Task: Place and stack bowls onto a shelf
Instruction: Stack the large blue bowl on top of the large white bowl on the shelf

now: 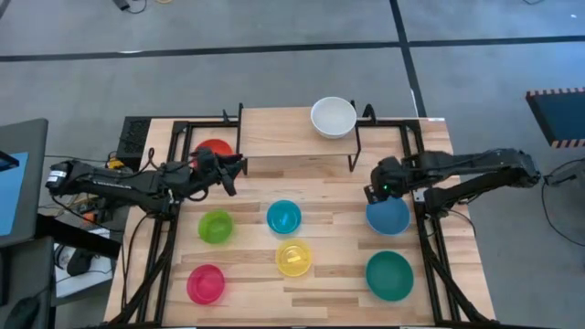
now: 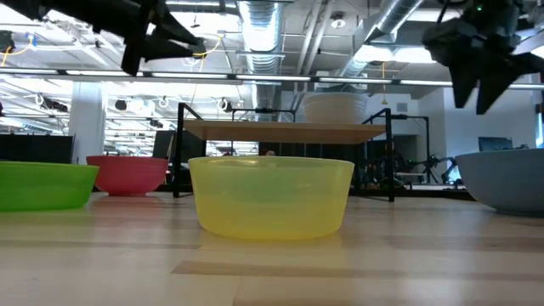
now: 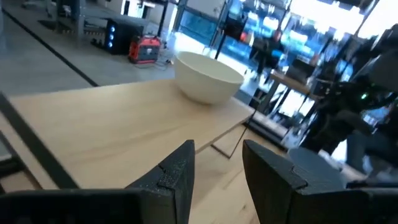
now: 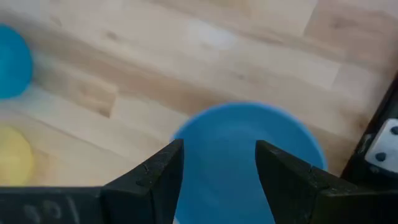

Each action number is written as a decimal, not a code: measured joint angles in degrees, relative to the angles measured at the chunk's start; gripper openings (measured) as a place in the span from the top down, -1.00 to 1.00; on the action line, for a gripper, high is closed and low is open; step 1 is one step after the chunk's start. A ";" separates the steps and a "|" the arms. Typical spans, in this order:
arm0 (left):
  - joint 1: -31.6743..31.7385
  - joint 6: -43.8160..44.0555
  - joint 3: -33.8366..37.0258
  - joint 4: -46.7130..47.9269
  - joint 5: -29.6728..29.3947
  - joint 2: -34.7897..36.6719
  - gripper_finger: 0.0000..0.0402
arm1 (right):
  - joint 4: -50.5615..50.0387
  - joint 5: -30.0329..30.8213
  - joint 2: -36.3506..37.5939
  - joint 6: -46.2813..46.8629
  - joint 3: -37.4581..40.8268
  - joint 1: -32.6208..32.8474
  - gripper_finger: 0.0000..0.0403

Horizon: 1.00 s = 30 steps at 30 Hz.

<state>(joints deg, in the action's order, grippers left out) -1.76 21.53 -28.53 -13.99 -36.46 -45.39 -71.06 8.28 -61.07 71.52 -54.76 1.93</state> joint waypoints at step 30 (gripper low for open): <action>-0.94 5.23 -11.97 8.09 6.31 -16.67 0.41 | -0.86 -6.87 -1.09 -15.02 6.45 4.66 -0.10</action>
<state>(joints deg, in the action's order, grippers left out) -2.70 26.76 -40.49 -5.90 -30.15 -62.06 -71.92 1.41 -62.16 56.50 -48.31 6.59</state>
